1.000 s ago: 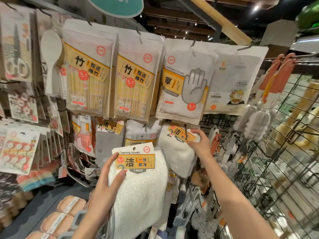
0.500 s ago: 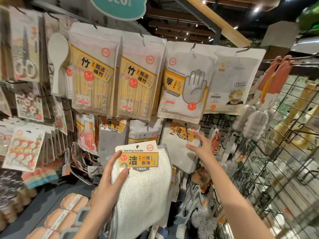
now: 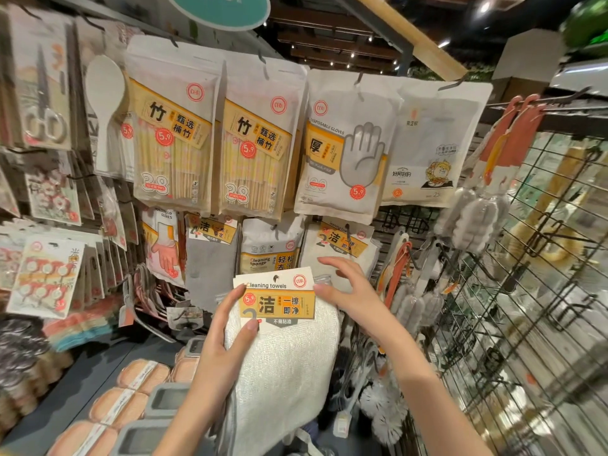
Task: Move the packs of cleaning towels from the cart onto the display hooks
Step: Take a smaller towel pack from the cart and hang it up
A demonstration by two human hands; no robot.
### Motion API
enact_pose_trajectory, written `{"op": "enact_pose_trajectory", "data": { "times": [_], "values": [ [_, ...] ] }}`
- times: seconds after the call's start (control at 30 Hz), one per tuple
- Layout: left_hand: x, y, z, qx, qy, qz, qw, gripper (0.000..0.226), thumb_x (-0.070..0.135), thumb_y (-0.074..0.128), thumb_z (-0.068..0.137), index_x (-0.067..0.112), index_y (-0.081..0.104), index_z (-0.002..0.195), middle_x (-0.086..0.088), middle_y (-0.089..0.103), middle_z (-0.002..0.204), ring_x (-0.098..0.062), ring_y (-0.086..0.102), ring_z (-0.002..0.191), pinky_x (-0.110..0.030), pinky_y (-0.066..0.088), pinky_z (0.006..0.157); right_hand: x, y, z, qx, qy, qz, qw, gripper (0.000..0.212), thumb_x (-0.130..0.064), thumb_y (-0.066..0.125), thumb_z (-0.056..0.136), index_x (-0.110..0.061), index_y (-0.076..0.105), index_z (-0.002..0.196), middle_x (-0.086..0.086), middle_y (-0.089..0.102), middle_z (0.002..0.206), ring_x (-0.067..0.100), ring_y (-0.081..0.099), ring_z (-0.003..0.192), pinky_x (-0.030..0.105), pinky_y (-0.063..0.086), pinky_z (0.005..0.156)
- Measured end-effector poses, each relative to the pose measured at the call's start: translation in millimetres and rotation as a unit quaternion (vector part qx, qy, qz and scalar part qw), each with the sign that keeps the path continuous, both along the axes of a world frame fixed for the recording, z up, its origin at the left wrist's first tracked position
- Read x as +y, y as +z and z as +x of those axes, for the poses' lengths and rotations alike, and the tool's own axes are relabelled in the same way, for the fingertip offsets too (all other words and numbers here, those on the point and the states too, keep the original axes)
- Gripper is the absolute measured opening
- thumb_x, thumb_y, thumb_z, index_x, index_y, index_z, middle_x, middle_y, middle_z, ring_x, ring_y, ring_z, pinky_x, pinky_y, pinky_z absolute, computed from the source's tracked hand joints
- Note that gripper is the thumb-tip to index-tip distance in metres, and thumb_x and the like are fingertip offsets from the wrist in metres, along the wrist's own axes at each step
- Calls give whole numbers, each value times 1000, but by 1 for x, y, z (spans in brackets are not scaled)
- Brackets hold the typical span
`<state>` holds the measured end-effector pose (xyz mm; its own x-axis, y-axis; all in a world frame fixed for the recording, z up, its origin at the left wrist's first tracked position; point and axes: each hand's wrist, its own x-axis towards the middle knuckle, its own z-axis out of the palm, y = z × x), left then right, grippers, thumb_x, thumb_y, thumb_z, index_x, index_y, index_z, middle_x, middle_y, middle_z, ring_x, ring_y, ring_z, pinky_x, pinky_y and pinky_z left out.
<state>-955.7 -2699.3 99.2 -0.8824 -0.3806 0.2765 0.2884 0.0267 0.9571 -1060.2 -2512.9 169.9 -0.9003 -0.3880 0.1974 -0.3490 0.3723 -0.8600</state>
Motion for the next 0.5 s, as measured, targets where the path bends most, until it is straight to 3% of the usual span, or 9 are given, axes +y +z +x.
{"op": "enact_pose_trajectory", "data": {
  "times": [0.07,0.23,0.33,0.4,0.5],
  "values": [
    [3,0,2,5,0,-6,1000,50,10,58,91,48,47,122,41,45,122,29,42,107,4,36,79,-3,-2,5,3,4,24,1000,53,-21,72,82,-22,52,130,-2,35,140,8,32,130,-3,27,89],
    [6,-2,3,13,4,-3,1000,51,7,57,92,45,46,124,32,45,127,26,44,107,4,37,77,-11,-9,17,8,-1,39,999,67,-19,77,76,-18,45,135,-1,36,139,11,31,133,17,20,110],
    [7,-3,4,14,5,11,1000,52,7,56,92,46,46,125,33,48,124,25,47,105,4,38,74,-12,-14,25,15,-7,21,1000,72,-18,79,75,-22,42,137,-6,38,135,4,35,127,3,24,99],
    [6,-6,5,16,5,23,1000,55,5,57,91,45,45,127,37,52,120,23,49,105,3,39,73,-10,-17,29,7,-22,-3,1000,62,-19,79,74,-27,48,126,-7,46,129,4,42,120,1,30,92],
    [6,-8,7,13,-5,27,1000,56,5,57,91,41,44,131,39,54,118,18,51,108,1,41,75,-9,-21,36,-12,-42,-32,999,45,-16,79,74,-19,50,107,-6,61,110,5,56,104,13,43,85]
  ]
}}
